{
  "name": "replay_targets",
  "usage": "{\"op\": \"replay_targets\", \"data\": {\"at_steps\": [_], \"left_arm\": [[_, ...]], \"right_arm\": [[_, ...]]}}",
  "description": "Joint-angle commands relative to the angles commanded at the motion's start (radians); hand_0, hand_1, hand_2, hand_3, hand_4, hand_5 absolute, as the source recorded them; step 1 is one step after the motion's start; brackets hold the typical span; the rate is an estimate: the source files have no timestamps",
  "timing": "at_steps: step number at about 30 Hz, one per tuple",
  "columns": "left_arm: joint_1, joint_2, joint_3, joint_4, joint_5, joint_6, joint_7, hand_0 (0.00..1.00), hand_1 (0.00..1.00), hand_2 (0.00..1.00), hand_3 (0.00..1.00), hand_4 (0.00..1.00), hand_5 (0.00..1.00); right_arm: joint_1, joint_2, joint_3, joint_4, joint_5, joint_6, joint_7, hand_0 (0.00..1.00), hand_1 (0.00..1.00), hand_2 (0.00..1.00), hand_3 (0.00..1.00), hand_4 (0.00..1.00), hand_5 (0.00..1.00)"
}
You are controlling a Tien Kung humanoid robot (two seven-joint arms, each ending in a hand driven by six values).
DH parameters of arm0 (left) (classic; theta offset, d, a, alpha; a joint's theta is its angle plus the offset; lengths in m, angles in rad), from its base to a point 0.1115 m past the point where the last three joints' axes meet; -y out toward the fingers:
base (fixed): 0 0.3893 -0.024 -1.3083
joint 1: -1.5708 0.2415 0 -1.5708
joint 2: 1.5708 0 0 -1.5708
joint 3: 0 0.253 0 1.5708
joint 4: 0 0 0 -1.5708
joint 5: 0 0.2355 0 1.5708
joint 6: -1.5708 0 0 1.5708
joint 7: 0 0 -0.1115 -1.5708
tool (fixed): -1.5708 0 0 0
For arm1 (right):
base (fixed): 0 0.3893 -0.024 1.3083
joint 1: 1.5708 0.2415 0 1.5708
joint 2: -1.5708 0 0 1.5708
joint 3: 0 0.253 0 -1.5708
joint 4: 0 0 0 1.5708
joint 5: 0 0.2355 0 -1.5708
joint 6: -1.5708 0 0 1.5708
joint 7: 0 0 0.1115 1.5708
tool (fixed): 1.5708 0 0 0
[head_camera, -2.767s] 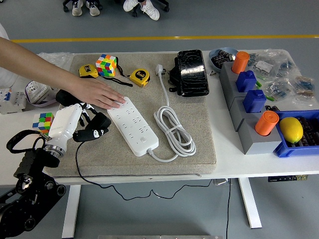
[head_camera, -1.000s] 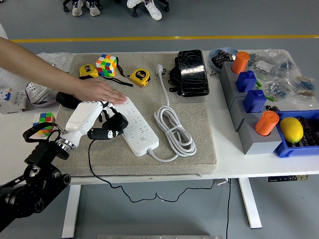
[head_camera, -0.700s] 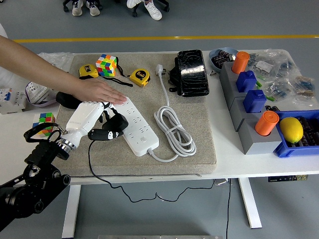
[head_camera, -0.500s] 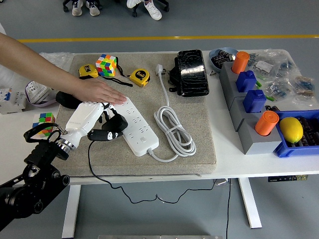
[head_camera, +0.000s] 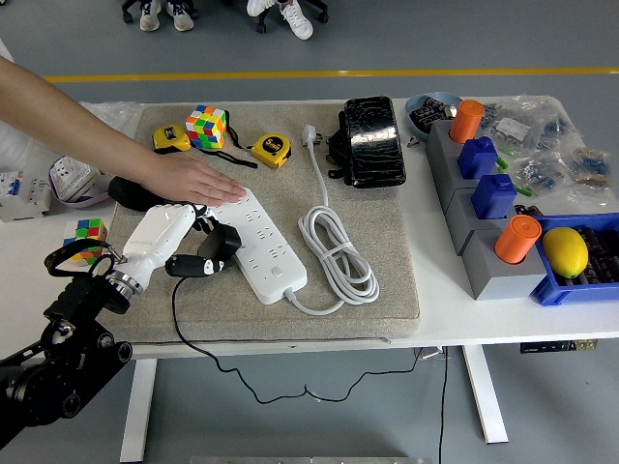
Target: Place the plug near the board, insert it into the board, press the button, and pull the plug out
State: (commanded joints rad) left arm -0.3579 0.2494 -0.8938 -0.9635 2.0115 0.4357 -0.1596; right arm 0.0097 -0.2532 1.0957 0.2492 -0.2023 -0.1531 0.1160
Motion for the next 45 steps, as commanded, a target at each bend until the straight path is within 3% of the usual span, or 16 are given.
{"op": "replay_targets", "data": {"at_steps": [2,3,14,20,22,27,28,45], "left_arm": [[0.0,0.0,-0.002,-0.001,-0.004,-0.002,-0.003,0.436,0.621,0.61,0.656,0.998,0.414],[0.001,0.0,-0.002,-0.002,-0.005,-0.003,-0.004,0.466,0.641,0.628,0.673,0.998,0.476],[0.036,0.011,-0.036,-0.07,-0.047,0.007,-0.036,0.473,0.649,0.65,0.682,0.998,0.514],[0.082,0.025,-0.057,-0.129,-0.115,0.074,-0.116,0.473,0.649,0.651,0.682,0.998,0.516],[0.102,0.032,-0.057,-0.154,-0.138,0.101,-0.134,0.493,0.653,0.666,0.684,0.998,0.558],[0.129,0.04,-0.049,-0.182,-0.131,0.103,-0.102,0.493,0.653,0.666,0.684,0.998,0.558],[0.133,0.041,-0.047,-0.183,-0.128,0.101,-0.096,0.612,0.714,0.719,0.694,0.998,0.576],[0.147,0.043,-0.011,-0.184,-0.111,0.067,-0.043,0.628,0.719,0.708,0.684,0.998,0.588]], "right_arm": [[0.001,0.0,0.0,0.0,0.0,0.0,0.0,0.55,0.588,0.54,0.505,0.821,0.366],[0.001,0.0,0.0,0.0,0.0,0.0,0.0,0.55,0.587,0.54,0.506,0.821,0.366],[0.001,0.0,0.001,0.0,-0.001,0.001,0.0,0.55,0.586,0.539,0.505,0.821,0.367],[0.0,0.001,0.0,0.0,-0.002,0.001,0.0,0.551,0.586,0.54,0.506,0.822,0.367],[-0.002,0.001,0.0,0.0,-0.002,0.001,0.001,0.549,0.585,0.539,0.505,0.822,0.368],[-0.001,0.002,0.003,-0.001,-0.002,0.001,0.001,0.549,0.585,0.539,0.505,0.822,0.368],[-0.001,0.003,0.004,0.0,-0.003,0.001,0.002,0.549,0.587,0.539,0.506,0.823,0.368],[-0.001,0.002,0.01,0.002,-0.008,-0.004,0.011,0.548,0.586,0.538,0.504,0.822,0.368]]}}
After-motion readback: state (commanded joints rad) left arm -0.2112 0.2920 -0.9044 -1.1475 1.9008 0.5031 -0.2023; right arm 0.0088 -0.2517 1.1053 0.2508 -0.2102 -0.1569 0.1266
